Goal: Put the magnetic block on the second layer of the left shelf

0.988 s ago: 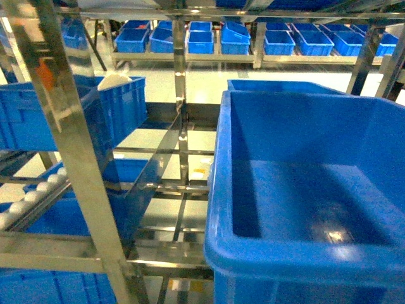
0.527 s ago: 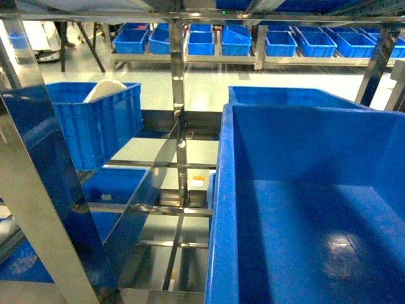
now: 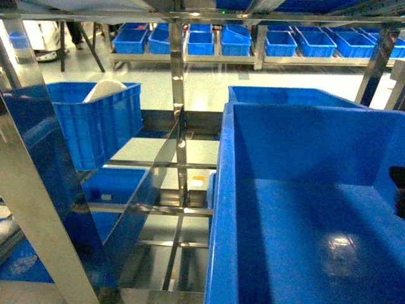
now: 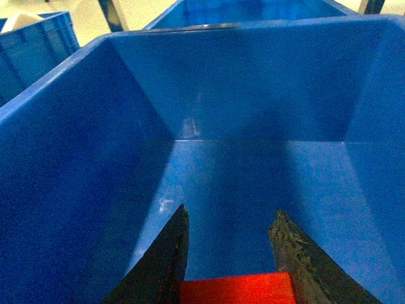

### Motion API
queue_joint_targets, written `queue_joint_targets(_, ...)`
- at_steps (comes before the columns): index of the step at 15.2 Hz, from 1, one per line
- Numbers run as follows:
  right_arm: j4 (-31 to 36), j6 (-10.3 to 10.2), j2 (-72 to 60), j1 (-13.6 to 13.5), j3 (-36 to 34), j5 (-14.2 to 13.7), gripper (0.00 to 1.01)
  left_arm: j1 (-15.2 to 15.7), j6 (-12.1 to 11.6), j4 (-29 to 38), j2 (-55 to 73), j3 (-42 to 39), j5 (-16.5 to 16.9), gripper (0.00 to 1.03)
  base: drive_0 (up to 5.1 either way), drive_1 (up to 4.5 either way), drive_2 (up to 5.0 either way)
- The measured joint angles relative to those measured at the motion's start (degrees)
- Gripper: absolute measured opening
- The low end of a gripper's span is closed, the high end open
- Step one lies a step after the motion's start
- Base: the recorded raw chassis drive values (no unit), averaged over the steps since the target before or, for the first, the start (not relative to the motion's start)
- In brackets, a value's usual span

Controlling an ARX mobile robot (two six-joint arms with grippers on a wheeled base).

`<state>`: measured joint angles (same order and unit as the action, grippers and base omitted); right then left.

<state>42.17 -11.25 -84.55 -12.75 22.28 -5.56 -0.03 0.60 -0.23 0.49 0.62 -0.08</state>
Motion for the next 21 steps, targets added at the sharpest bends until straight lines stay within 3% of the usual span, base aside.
queue_joint_targets(1,0.3,-2.4,-5.8,0.0,3.8,-0.4,0.33,0.0,0.0,0.0,0.0,0.0,0.0,0.98,0.0,0.0,0.0)
queue_joint_targets(5,-0.4,-3.8,-11.6,0.0,7.6,-0.7,0.33,0.0,0.0,0.0,0.0,0.0,0.0,0.98,0.0,0.0,0.0)
queue_joint_targets(8,-0.9,-4.2,-17.9,0.0,14.0,-0.9,0.33,0.0,0.0,0.0,0.0,0.0,0.0,0.98,0.0,0.0,0.0)
queue_joint_targets(11,2.4,-3.7,-18.5,0.1,13.9,-3.0,0.38,0.0,0.0,0.0,0.0,0.0,0.0,0.98,0.0,0.0,0.0)
queue_joint_targets(12,3.8,-2.5,-14.4,0.3,11.0,-3.5,0.56,0.0,0.0,0.0,0.0,0.0,0.0,0.98,0.0,0.0,0.0)
queue_joint_targets(13,-0.7,0.5,-1.2,0.9,4.1,-4.2,0.94,0.0,0.0,0.0,0.0,0.0,0.0,0.98,0.0,0.0,0.0)
queue_joint_targets(14,-2.6,2.2,3.6,1.0,1.7,-4.9,1.0,0.0,0.0,0.0,0.0,0.0,0.0,0.98,0.0,0.0,0.0)
queue_joint_targets(16,-9.9,6.1,18.5,2.1,-2.1,-5.9,0.98,0.0,0.0,0.0,0.0,0.0,0.0,0.98,0.0,0.0,0.0)
queue_joint_targets(18,-18.5,9.6,32.9,2.1,-3.3,-8.7,0.98,0.0,0.0,0.0,0.0,0.0,0.0,0.98,0.0,0.0,0.0)
queue_joint_targets(21,-23.3,11.2,42.6,3.2,-4.0,-9.0,0.98,0.0,0.0,0.0,0.0,0.0,0.1,0.98,0.0,0.0,0.0)
